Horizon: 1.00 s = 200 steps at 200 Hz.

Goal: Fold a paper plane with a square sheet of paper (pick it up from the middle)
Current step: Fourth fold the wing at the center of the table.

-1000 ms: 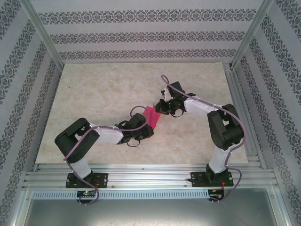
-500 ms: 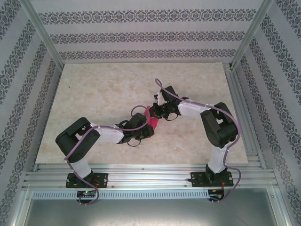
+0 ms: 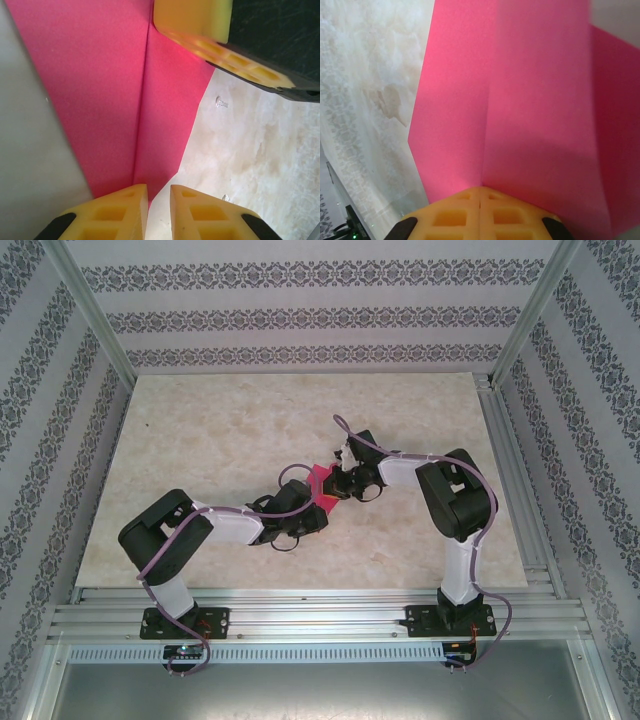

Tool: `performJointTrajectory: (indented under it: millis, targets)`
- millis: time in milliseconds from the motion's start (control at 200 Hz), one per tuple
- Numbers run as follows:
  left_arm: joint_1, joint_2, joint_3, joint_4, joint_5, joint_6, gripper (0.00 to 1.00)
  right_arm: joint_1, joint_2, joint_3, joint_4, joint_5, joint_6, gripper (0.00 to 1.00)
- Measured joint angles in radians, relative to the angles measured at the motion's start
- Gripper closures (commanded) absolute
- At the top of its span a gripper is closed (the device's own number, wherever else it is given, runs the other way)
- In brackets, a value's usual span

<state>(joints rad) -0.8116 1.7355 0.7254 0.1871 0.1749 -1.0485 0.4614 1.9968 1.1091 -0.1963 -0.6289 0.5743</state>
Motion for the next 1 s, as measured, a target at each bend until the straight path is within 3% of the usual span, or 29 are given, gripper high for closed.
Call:
performJointTrajectory:
  millis: [255,360,435,505,565,654,829,934,999]
  targets:
    - [0.000,0.001,0.002,0.000,0.003,0.000,0.78,-0.006,-0.006,0.013,-0.011,-0.021,0.000,0.87]
    - [0.000,0.001,0.002,0.000,0.003,0.000,0.78,-0.014,-0.058,0.016,-0.044,0.007,-0.006,0.74]
    - [0.000,0.002,0.002,0.000,0.003,0.000,0.78,-0.026,-0.118,0.015,-0.063,0.038,-0.020,0.71]
    - [0.000,0.002,0.003,-0.001,0.002,0.000,0.78,-0.041,-0.181,0.002,-0.073,0.071,-0.028,0.60]
    - [0.000,0.002,0.003,-0.001,0.003,0.000,0.78,-0.055,-0.220,-0.017,-0.073,0.089,-0.026,0.69]
    - [0.000,0.002,0.003,-0.001,0.003,0.000,0.78,-0.067,-0.229,-0.038,-0.071,0.093,-0.016,0.63]
    - [0.000,0.003,0.006,-0.005,0.003,0.001,0.78,-0.041,-0.191,-0.065,-0.065,0.088,0.006,0.65]
    - [0.000,0.003,0.007,-0.006,0.003,0.002,0.78,-0.022,-0.180,-0.065,-0.057,0.076,0.015,0.70]
    - [0.000,0.004,0.007,-0.006,0.003,0.001,0.78,-0.015,-0.177,-0.064,-0.057,0.073,0.015,0.79]
